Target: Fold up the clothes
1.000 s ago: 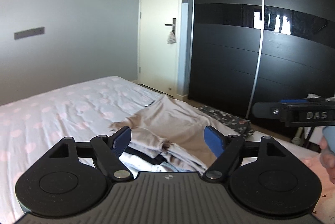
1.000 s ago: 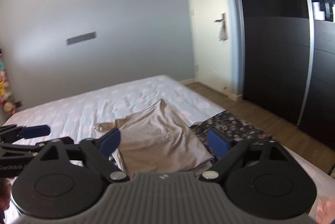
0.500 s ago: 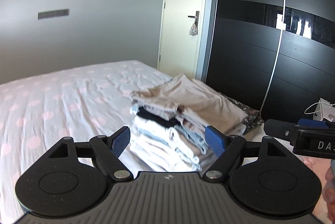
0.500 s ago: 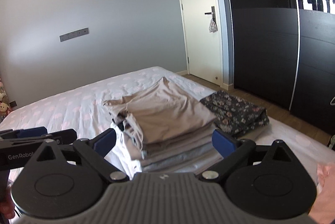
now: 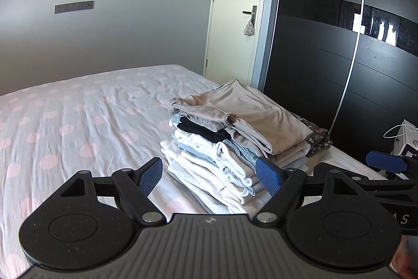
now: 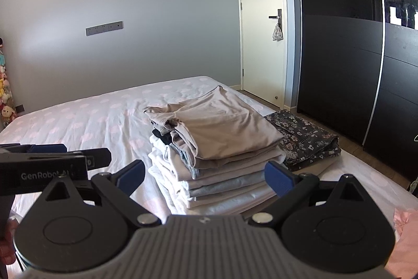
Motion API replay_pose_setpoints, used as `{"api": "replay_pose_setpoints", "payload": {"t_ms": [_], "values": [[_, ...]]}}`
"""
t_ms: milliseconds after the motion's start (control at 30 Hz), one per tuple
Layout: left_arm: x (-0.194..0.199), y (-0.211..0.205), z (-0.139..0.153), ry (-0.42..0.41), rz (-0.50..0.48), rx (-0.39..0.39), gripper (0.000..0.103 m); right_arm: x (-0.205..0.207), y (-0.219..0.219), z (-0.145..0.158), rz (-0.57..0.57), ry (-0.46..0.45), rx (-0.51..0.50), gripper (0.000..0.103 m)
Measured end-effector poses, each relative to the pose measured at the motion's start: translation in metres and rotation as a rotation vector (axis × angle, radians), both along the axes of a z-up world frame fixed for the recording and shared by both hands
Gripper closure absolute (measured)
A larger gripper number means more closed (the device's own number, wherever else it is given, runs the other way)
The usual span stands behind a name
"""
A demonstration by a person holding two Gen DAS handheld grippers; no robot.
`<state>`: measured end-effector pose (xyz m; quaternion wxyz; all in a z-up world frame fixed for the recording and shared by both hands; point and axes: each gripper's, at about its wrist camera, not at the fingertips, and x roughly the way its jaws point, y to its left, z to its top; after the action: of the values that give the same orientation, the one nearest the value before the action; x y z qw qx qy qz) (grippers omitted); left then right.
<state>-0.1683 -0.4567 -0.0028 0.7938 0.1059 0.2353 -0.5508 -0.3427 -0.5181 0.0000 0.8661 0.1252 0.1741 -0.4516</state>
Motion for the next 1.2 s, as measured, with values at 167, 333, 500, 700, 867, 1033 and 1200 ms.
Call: {"api": "replay_pose_setpoints", "payload": {"t_ms": [167,333,500,700,867,1033,1200], "values": [[-0.0007,-0.0031,-0.002,0.012,0.002,0.022,0.025,-0.0019,-0.0023,-0.0014,-0.007,-0.008,0.01,0.004],[-0.0049,-0.0055,-0.002,-0.011,0.01,0.041,0.025,-0.0036,-0.0038,-0.0038,-0.012,-0.009,0.022,0.004],[-0.0068,-0.0053,-0.0007,-0.026,0.016,0.039,0.025,-0.0048,-0.0031,-0.004,-0.019,-0.011,0.021,0.004],[-0.0044,-0.0051,-0.0007,-0.012,0.019,0.045,0.025,-0.0045,-0.0007,-0.0036,-0.023,-0.008,0.013,0.004],[-0.0037,-0.0044,-0.0006,-0.014,0.017,0.048,0.025,-0.0041,-0.0004,-0.0041,-0.022,-0.01,0.018,0.004],[-0.0042,-0.0045,-0.0009,-0.016,0.019,0.045,0.025,-0.004,0.0009,-0.0036,-0.024,-0.01,0.015,0.004],[-0.004,-0.0027,-0.0016,-0.02,0.025,0.041,0.026,-0.0029,0.0013,-0.0041,-0.021,-0.007,0.017,0.004]]}}
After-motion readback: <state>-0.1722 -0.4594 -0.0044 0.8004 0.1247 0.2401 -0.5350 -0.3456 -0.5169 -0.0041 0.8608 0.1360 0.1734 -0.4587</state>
